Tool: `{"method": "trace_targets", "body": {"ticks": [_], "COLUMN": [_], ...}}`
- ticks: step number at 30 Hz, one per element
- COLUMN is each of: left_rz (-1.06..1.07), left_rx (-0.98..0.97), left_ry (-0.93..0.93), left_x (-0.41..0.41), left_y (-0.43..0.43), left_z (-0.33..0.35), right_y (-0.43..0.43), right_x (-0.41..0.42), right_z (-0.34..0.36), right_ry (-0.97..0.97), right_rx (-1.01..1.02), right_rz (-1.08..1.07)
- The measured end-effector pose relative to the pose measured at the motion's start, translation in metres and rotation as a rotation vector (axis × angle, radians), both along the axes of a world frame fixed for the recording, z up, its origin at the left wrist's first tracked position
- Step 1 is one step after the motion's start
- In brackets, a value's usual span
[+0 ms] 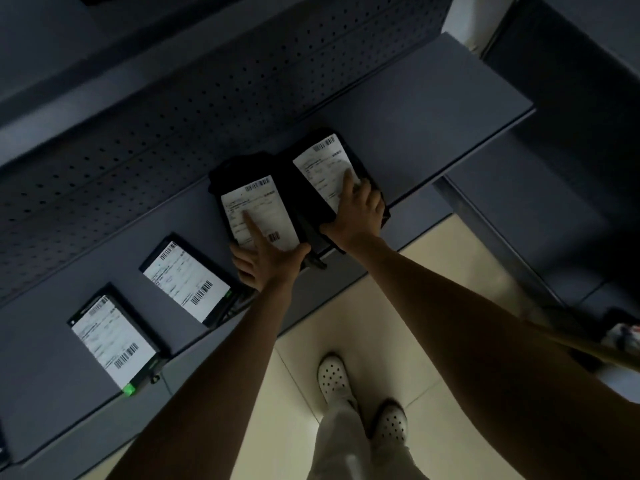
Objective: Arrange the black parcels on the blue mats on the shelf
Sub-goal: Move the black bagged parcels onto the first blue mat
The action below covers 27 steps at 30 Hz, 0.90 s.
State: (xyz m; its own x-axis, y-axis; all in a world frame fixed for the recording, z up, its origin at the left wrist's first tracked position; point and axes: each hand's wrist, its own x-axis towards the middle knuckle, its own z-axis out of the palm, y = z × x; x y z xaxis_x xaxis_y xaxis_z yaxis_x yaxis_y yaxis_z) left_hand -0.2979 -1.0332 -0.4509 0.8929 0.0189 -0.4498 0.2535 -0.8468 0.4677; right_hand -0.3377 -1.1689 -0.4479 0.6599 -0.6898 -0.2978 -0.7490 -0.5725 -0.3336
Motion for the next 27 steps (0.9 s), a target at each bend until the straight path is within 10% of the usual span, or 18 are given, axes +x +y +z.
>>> {"method": "trace_targets", "body": {"ticks": [27], "left_rz": [0.295], "left_rx": [-0.106], "left_ry": [-0.288], "left_x": [-0.218], "left_y": [0.108], "left_z": [0.174], "right_y": [0.071], "right_x": [-0.187], "right_z": [0.181], "right_ry": [-0.158], "right_rx": [0.052], "right_rz": [0.337]}}
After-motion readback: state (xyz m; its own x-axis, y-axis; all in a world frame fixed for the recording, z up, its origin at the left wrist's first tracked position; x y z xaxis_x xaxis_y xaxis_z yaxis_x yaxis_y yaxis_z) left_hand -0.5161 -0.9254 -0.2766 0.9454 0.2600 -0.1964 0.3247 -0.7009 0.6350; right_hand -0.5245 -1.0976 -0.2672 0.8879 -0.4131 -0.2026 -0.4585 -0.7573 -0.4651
